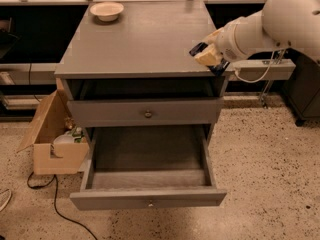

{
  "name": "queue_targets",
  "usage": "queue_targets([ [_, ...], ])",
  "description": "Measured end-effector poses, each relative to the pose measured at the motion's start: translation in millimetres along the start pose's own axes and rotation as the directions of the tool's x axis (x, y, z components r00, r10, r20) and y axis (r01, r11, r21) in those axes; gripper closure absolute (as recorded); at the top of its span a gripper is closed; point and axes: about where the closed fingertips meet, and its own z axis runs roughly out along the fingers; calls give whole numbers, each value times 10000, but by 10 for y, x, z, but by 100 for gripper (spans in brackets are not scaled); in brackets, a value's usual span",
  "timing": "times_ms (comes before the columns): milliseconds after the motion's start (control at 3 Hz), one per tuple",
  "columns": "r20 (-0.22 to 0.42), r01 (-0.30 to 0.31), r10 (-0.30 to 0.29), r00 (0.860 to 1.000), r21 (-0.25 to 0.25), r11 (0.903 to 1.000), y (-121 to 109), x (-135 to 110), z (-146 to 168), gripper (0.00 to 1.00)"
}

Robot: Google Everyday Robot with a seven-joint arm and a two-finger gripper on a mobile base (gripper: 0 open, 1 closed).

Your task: Pick rxbar blueberry from middle drawer and place on counter

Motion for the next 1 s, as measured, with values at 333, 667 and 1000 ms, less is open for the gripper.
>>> queue_targets([
  [333, -312, -755, 774, 9965, 599, 9953, -389, 58, 51, 100],
  [667, -583, -1539, 1596, 9855, 923, 9838, -695, 189, 199, 100],
  [1000, -835, -2158, 2250, 9708, 1068, 9706, -913, 308, 411, 85],
])
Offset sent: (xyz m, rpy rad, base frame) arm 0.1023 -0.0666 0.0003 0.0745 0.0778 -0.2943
